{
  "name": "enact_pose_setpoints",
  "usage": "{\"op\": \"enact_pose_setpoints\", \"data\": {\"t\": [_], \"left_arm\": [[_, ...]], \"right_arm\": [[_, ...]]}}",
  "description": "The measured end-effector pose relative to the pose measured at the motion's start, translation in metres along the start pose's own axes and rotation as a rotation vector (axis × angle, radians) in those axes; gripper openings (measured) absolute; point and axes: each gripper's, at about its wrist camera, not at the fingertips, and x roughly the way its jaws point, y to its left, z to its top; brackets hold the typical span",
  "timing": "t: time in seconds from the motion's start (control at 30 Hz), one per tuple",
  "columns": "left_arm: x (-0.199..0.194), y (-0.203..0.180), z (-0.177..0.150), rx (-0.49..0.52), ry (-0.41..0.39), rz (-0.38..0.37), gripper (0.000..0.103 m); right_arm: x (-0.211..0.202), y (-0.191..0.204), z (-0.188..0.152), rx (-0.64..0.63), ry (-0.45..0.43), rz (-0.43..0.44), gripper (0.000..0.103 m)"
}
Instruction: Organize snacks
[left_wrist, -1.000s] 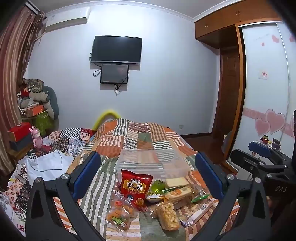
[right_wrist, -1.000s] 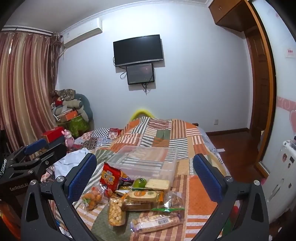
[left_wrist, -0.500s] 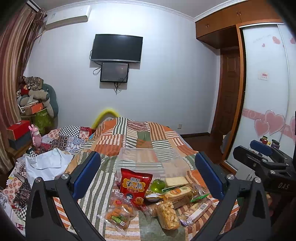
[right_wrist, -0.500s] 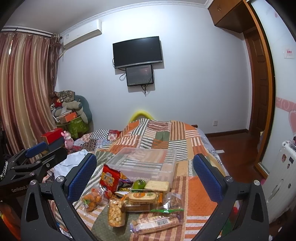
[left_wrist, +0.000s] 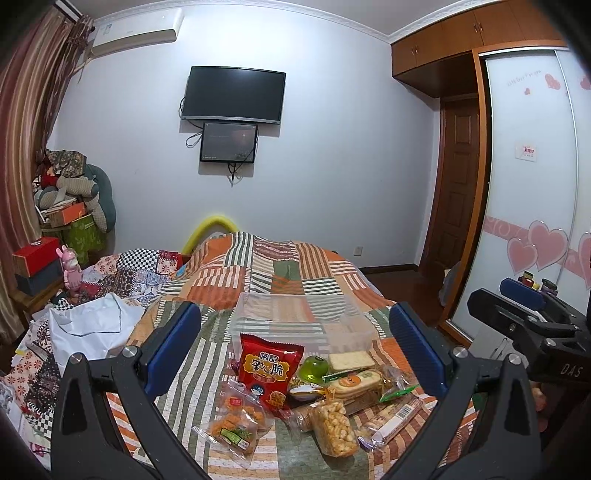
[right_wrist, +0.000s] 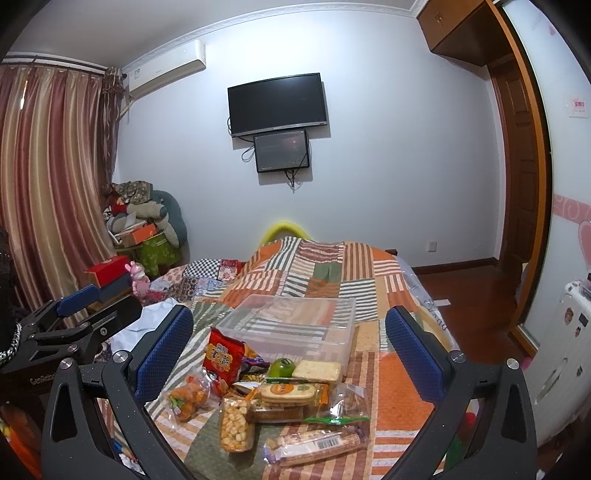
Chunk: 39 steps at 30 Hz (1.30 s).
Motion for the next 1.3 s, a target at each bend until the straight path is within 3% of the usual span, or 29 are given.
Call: {"op": "enact_pose_setpoints", "data": {"t": [1.3], "left_arm": [[-0.0027, -0.0011, 0.0027, 0.008, 0.003, -0.006, 0.103]], "right_arm": [[0.0016, 0.0046, -0.0048, 0.003, 0.002, 0.015, 0.103]]}}
